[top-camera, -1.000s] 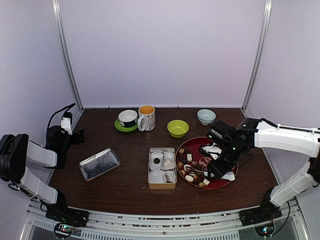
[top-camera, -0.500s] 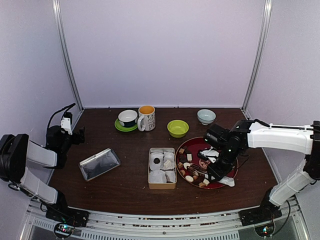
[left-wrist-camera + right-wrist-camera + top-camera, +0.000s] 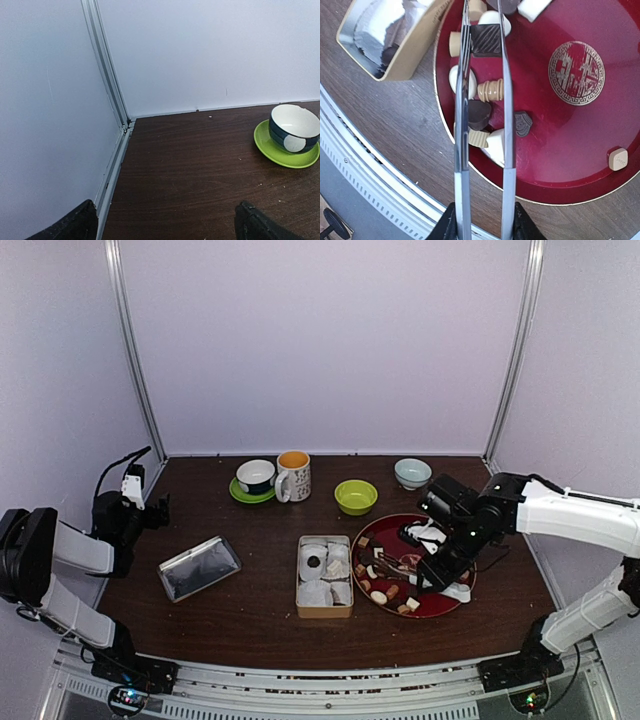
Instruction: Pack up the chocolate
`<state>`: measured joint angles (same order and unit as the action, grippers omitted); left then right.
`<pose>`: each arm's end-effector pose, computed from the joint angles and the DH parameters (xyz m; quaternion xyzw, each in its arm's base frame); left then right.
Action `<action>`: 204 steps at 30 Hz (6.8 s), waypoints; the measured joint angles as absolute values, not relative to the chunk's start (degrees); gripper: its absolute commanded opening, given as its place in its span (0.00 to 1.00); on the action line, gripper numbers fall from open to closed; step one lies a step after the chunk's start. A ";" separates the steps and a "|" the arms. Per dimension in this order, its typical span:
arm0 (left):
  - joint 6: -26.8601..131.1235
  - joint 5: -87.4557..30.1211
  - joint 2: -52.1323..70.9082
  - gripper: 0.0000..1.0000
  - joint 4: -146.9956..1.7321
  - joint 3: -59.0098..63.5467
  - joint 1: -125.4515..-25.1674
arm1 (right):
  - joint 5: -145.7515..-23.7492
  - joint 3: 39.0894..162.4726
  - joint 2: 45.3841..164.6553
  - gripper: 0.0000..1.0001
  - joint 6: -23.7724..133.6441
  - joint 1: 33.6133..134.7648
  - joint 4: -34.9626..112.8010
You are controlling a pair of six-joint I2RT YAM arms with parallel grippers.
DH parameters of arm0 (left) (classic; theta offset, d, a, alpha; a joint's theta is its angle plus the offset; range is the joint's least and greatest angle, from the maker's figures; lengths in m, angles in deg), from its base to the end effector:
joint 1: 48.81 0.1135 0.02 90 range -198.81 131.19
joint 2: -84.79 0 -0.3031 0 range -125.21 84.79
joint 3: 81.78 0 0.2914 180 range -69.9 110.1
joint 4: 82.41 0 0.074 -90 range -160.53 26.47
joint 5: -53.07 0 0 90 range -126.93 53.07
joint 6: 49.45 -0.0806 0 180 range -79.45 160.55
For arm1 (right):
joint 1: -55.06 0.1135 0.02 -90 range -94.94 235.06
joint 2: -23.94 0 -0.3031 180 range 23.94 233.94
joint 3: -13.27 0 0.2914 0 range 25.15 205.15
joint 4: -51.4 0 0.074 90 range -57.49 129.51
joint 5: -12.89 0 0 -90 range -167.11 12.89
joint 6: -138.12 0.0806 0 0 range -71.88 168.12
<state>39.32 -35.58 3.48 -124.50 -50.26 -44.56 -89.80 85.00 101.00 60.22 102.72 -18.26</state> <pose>0.3148 0.0215 0.1699 -0.0121 0.7529 0.0226 0.6577 0.1767 0.2202 0.2344 -0.3146 0.9339 0.1597 0.0580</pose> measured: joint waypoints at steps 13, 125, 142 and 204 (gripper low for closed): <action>39.32 -35.61 3.48 0.98 -124.50 -50.26 -44.56 | -97.40 86.01 99.36 0.27 61.03 109.04 -11.29; 72.23 -27.67 11.58 0.78 -49.86 -35.62 -44.41 | -72.20 70.14 90.64 0.37 71.10 96.08 2.39; 84.95 -27.19 19.93 0.56 -40.55 -42.28 -45.65 | -70.85 60.72 96.93 0.57 75.65 94.66 13.14; 74.51 -9.03 29.42 0.00 -55.48 -33.91 -56.30 | -91.63 77.64 85.98 0.74 65.97 98.87 19.77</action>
